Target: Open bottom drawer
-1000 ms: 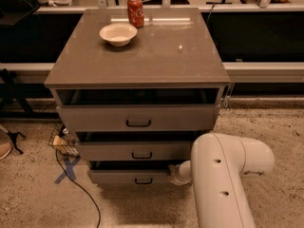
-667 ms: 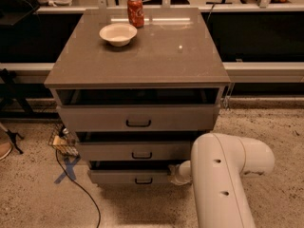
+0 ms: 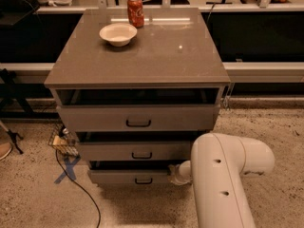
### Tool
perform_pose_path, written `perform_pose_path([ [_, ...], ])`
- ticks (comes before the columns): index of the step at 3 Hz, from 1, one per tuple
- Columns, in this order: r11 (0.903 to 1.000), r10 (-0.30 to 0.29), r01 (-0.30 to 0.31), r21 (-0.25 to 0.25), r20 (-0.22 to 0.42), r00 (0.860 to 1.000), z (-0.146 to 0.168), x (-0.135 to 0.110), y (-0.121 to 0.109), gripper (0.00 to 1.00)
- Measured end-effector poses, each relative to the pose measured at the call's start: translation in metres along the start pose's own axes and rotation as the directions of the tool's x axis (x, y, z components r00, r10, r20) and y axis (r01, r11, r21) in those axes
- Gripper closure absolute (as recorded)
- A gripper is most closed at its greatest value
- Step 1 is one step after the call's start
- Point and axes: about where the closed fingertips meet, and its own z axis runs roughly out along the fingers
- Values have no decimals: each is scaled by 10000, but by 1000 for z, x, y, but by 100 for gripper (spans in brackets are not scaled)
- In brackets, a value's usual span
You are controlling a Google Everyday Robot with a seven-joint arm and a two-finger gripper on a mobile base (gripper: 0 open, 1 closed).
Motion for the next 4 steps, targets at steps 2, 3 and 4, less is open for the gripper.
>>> perform_pose_path([
  [2,10000,0,0,-1,0,10000,0,0,0,59],
  [3,10000,0,0,-1,0,10000,0,0,0,36],
  [4,10000,0,0,-1,0,10000,0,0,0,13],
])
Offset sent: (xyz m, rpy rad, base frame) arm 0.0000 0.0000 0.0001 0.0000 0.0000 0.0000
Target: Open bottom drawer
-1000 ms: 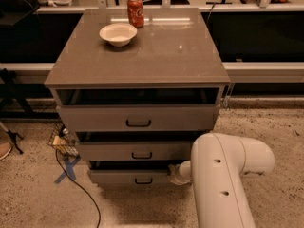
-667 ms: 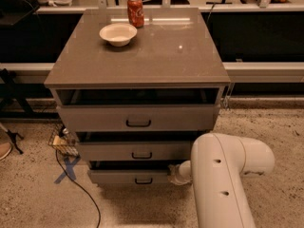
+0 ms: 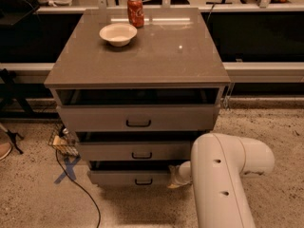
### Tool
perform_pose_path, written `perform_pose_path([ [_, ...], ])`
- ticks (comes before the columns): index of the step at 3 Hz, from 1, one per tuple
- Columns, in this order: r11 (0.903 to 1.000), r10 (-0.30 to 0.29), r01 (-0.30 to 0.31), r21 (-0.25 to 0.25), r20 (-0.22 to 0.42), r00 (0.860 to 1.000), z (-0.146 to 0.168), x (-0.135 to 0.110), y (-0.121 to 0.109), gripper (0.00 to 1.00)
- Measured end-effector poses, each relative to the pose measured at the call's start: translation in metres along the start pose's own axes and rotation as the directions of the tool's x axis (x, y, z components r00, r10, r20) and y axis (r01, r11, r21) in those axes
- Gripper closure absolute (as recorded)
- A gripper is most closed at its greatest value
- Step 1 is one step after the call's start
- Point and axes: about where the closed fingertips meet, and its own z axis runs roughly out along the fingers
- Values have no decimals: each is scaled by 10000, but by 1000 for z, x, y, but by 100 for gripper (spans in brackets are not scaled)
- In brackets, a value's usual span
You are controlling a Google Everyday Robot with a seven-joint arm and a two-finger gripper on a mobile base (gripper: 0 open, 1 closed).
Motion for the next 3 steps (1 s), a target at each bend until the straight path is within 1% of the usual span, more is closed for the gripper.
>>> perform_pose_path([
  [1,10000,0,0,0,0,10000,0,0,0,0],
  [3,9989,18,-40,-463,-481,9988,8,-3,4,0],
])
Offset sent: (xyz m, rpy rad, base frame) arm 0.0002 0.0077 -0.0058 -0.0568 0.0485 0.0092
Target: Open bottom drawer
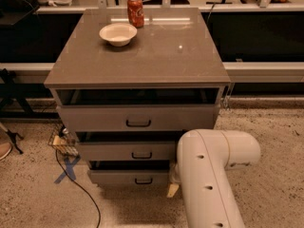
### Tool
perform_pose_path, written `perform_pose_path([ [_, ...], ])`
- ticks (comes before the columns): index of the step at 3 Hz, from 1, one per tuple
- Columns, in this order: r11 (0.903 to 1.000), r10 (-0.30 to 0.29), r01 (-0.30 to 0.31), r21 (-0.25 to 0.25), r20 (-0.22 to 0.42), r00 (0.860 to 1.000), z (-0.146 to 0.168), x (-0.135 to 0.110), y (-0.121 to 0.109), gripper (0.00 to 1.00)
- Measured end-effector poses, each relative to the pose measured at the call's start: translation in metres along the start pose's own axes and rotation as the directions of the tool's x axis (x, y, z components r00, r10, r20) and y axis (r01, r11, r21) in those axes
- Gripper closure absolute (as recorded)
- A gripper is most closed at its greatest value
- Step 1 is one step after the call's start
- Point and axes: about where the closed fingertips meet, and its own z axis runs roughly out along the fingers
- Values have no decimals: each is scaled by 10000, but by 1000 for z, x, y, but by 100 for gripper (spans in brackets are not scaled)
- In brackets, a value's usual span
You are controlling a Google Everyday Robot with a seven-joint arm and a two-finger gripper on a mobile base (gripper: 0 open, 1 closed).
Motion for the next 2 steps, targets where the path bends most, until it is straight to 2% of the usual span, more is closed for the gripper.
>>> perform_pose_path([
  [1,9991,248,-254,-326,-199,9995,6,1,2,19],
  [2,9970,523,-536,-554,-254,9983,6,5,10,42],
])
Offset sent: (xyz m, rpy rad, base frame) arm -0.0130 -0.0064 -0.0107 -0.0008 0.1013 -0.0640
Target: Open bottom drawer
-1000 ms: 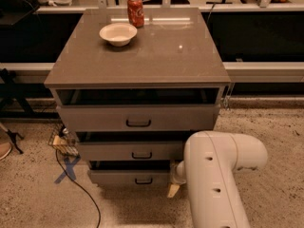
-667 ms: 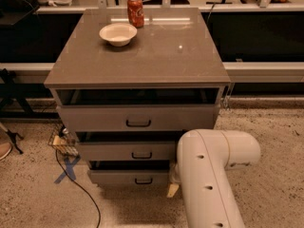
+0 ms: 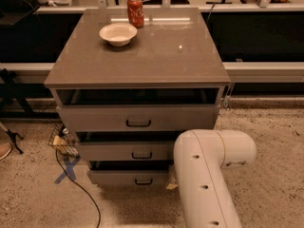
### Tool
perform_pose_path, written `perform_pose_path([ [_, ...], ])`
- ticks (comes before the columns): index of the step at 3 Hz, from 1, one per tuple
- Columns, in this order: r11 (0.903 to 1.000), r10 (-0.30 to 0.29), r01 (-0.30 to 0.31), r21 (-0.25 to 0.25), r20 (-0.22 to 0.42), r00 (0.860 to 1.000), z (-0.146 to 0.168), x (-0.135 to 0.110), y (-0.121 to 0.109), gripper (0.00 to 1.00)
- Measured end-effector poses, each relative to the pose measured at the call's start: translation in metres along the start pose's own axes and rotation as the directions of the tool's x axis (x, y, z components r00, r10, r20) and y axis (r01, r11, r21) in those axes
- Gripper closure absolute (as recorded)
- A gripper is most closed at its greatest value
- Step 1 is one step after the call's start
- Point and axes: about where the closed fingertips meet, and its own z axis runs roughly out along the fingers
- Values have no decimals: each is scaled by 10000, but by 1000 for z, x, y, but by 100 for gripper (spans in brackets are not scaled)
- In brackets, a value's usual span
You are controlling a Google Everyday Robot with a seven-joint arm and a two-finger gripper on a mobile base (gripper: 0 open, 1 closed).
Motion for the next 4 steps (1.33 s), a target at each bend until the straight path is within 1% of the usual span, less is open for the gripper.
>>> perform_pose_path([
  [1,9994,296,-295,-163,68,9995,-1,7,10,66],
  [2,9994,297,-296,-163,69,9995,-5,6,9,89],
  [3,9994,297,-296,-164,69,9995,-5,5,9,100],
  [4,9992,318,-316,-249,58,9995,-5,8,16,100],
])
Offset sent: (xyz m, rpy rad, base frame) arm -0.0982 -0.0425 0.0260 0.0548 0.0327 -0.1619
